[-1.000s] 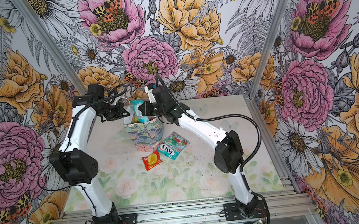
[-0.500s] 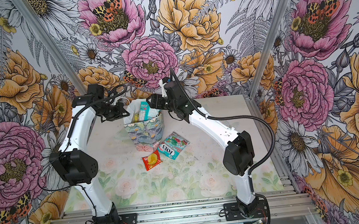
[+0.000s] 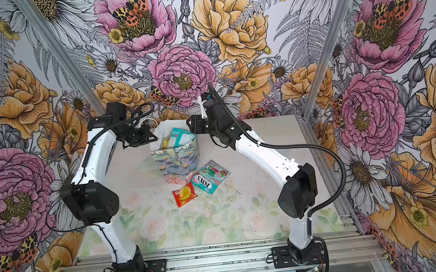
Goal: Place the snacks into the paper bag
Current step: Place the snack in the paper bag, then shake the paper bag at the top-center of the table.
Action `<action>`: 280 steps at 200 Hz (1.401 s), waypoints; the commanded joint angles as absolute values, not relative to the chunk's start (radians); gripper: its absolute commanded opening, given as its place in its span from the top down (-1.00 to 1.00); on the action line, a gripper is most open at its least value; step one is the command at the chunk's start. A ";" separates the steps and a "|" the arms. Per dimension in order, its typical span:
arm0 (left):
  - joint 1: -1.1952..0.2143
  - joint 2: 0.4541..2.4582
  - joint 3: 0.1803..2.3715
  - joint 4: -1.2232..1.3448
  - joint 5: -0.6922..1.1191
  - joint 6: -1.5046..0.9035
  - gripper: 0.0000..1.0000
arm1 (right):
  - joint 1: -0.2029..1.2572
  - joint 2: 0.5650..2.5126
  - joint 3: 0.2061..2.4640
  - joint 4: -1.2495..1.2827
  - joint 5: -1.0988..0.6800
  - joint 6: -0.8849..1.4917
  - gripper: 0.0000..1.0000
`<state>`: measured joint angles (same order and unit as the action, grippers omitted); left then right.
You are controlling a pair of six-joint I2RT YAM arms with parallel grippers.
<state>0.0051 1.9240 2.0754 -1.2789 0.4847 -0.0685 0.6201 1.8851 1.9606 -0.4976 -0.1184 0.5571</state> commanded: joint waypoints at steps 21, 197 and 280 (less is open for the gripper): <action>0.008 1.887 2.089 -1.293 0.521 -0.058 1.00 | 0.612 1.968 2.095 -0.685 -0.020 0.439 0.08; -0.014 1.865 2.124 -1.294 0.525 -0.061 1.00 | 0.615 2.075 2.219 -0.773 -0.082 0.452 1.00; 0.017 1.883 2.113 -1.285 0.513 -0.070 1.00 | 0.627 2.058 2.357 -0.746 -0.115 0.386 1.00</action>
<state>0.0025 1.9129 2.0907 -1.3037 0.4843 -0.0715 0.6216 2.1036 2.3077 -0.8707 -0.1062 0.4309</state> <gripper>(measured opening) 0.043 0.042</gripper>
